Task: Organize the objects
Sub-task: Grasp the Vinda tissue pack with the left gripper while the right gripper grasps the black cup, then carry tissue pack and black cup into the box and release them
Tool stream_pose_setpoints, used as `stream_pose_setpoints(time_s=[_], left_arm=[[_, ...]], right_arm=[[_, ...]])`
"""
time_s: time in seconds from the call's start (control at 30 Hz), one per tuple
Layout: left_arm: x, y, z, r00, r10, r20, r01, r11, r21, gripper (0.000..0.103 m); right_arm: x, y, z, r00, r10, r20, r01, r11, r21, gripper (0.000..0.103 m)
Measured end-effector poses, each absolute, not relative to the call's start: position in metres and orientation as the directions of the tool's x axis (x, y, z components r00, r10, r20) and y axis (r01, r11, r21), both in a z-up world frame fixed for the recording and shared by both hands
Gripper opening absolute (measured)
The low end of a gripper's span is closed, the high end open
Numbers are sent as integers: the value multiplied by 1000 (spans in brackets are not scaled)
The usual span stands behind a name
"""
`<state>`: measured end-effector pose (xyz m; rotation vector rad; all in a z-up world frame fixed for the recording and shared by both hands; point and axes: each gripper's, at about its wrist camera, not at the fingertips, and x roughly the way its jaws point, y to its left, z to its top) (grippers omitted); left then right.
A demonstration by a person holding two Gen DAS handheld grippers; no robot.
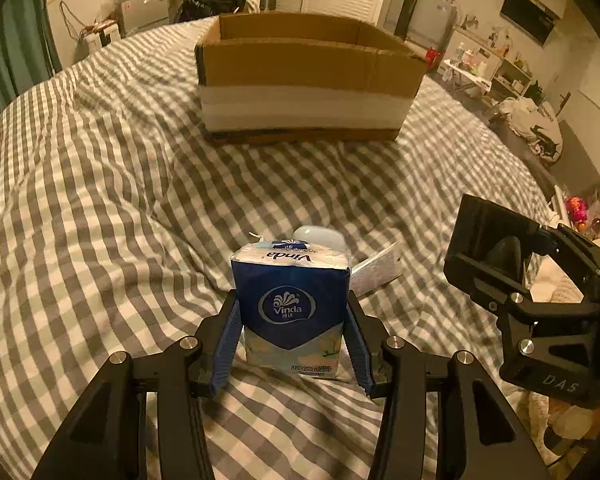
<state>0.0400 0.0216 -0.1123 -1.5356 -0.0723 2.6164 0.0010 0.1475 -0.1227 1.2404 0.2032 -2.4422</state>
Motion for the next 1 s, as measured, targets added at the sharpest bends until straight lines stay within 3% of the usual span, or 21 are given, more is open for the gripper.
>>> stream_pose_setpoints(time_s=[0.53,1.0], left_arm=[[2,23,-28,-600,107,-793,-108,-993,-52,49],[-85,7,19,-648,98,-755,-93,-994,-49,49]], right_arm=[[-12,155,-51,-629,-314,-711,414,-910,35,77],[-92,145,18,-692,-349,-632,424,-905,35,77]])
